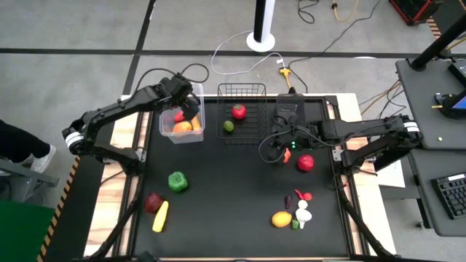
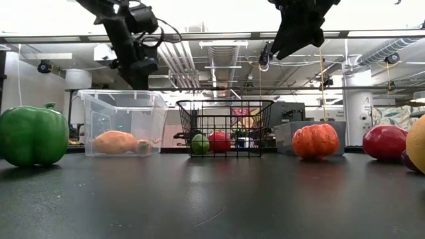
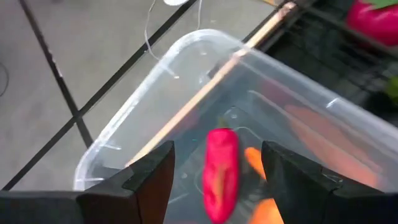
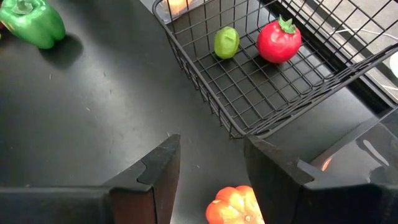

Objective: Sort produce into baskets
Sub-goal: Put the lemon into the wire basket

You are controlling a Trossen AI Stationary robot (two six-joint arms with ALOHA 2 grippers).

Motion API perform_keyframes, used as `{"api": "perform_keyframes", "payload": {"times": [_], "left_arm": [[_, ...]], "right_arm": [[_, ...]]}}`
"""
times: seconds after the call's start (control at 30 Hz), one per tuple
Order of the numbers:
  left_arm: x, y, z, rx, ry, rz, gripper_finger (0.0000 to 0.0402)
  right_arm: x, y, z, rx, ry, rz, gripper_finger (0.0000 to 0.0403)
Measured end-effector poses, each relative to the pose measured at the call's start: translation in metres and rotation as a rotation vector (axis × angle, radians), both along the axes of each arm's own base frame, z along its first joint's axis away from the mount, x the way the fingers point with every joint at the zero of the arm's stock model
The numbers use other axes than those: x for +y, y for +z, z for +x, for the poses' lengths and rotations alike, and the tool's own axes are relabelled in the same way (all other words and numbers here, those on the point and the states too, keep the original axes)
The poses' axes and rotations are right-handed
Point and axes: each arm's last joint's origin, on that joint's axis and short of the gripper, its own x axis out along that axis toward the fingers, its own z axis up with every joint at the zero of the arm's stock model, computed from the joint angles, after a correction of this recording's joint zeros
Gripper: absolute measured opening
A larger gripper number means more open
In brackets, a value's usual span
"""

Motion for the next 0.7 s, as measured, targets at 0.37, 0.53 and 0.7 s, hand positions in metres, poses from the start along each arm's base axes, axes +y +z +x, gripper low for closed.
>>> {"api": "perform_keyframes", "payload": {"times": [0.37, 0.53, 0.7], "left_arm": [[-0.088, 0.037, 0.008, -0.253, -0.186, -0.012, 0.0221], [-0.126, 0.043, 0.010, -0.341, -0.282, -0.068, 0.0221], [-0.163, 0.041, 0.017, -0.371, -0.368, -0.123, 0.0221]], "right_arm": [[0.000, 0.000, 0.000, 0.000, 0.000, 0.000, 0.0169], [0.000, 0.000, 0.000, 0.000, 0.000, 0.000, 0.0169], [0.000, 0.000, 0.000, 0.000, 0.000, 0.000, 0.0169]]}}
